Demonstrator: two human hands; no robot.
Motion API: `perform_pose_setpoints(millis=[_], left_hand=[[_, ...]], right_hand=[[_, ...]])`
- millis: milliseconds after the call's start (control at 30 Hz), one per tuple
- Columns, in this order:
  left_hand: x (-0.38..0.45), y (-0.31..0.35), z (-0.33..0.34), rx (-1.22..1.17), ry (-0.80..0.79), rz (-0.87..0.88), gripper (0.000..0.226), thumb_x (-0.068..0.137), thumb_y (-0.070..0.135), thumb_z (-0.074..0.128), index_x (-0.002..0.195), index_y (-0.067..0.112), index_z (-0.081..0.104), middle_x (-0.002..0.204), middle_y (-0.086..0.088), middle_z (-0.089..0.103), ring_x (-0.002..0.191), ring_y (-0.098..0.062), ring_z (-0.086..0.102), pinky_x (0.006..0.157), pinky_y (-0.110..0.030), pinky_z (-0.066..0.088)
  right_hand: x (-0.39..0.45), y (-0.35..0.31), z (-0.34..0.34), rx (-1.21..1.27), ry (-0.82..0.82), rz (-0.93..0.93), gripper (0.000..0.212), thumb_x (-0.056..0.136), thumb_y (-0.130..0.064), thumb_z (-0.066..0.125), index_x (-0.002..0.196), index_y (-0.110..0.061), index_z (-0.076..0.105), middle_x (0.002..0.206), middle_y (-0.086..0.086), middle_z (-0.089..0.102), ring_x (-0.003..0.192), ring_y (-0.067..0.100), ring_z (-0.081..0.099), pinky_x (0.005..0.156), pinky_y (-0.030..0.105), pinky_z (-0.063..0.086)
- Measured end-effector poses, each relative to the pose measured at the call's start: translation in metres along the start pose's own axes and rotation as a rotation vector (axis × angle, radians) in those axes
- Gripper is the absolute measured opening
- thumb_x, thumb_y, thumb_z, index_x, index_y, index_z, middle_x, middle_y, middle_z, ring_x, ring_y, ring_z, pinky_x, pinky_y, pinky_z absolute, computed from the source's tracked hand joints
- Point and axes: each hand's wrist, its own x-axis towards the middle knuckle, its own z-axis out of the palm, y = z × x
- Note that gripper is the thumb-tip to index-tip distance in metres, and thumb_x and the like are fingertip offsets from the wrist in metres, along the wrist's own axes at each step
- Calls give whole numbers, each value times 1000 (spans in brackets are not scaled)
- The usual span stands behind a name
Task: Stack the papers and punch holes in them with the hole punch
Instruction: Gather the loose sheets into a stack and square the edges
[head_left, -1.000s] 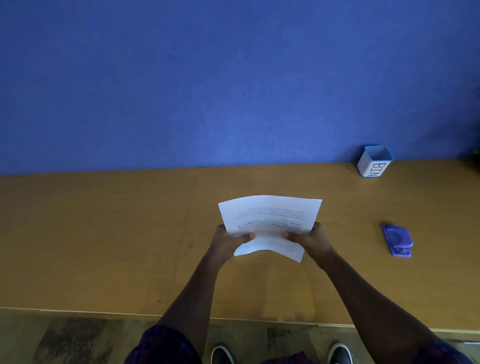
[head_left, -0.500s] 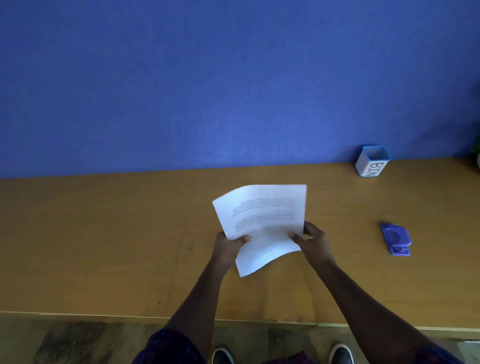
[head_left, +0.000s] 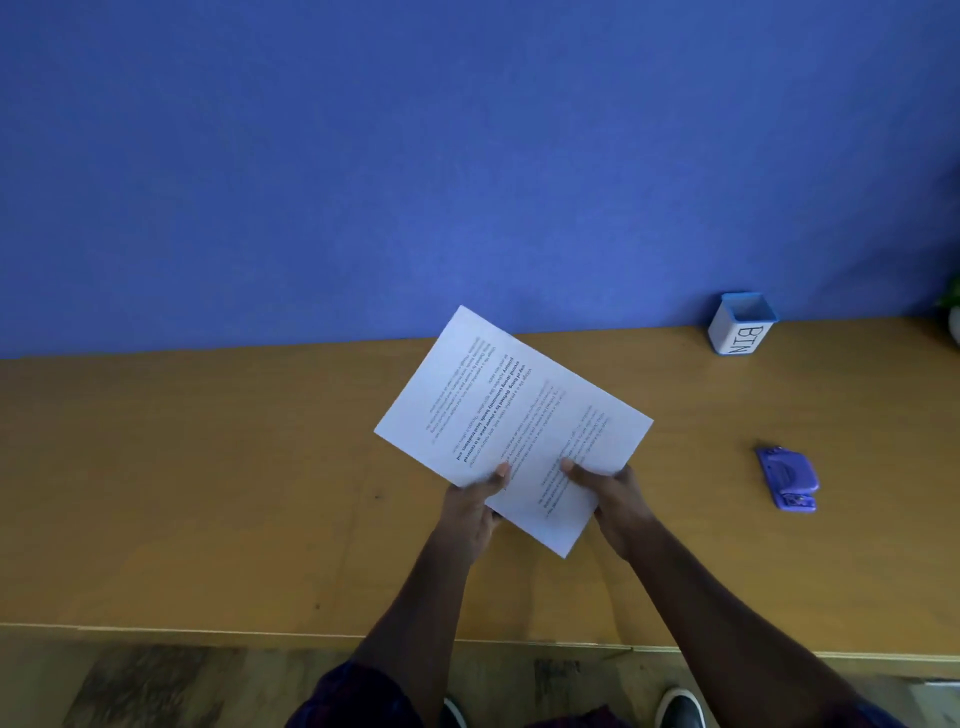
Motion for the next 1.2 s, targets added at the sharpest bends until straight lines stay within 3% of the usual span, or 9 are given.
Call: perform_pose_setpoints(millis=[133,267,433,500,567,700,900,1100,1200], left_hand=[[1,17,-16,-8,166,3,52,89,13,76,138,18,59,131,-9,70,123,-33,65,106,-62,48],[6,48,-40,62,307,40,41,87,24,78,125,11,69,123,-9,74,119,-33,67,100,-51,54],[10,65,-50,439,187,79,25,84,25,82,105,11,79,108,-7,80,101,-31,76,87,-47,61],[11,67,-46,514,160,81,21,81,19,85,100,17,80,105,-1,80,95,-25,78,69,-33,63],[11,65,-43,562,124,92,22,79,11,86,98,20,80,104,2,81,90,-16,78,64,-24,59],[12,60,-43,600,161,89,25,77,5,86,96,20,80,103,4,81,94,-15,78,73,-28,59],[12,54,-45,594,198,133,22,77,5,86,90,22,83,100,3,81,90,-11,78,68,-20,59],[13,41,-48,735,233,88,29,82,3,82,110,3,77,108,-8,78,99,-24,74,89,-39,60],[15,44,-48,701,241,118,25,84,6,81,109,7,79,107,-3,79,99,-19,76,89,-37,59]], right_hand=[[6,-8,-11,-79,88,0,34,85,-1,76,118,-2,69,120,16,73,109,36,71,92,56,58],[11,-22,-30,-199,108,-9,28,81,-1,80,108,-4,73,112,13,77,103,35,73,79,44,63],[20,-34,-44,-295,115,-16,26,80,0,81,103,-9,76,107,9,78,100,29,75,80,40,61],[22,-37,-45,-331,93,-23,23,81,-1,81,100,-12,78,106,9,79,100,29,75,85,44,60],[23,-39,-47,-356,86,-39,20,81,-3,81,98,-14,79,105,8,79,98,27,75,86,44,60],[23,-40,-52,-381,96,-68,20,82,-3,81,95,-17,80,104,4,79,97,22,76,84,40,61],[18,-38,-57,-391,86,-128,28,81,-2,82,98,-24,79,104,5,79,98,22,75,83,39,61],[14,-18,-64,-546,151,-11,17,83,-10,82,98,-16,77,103,8,79,97,27,74,87,46,58],[16,-21,-63,-459,118,-40,16,85,-9,79,100,-15,78,104,6,79,101,29,74,90,48,58]])
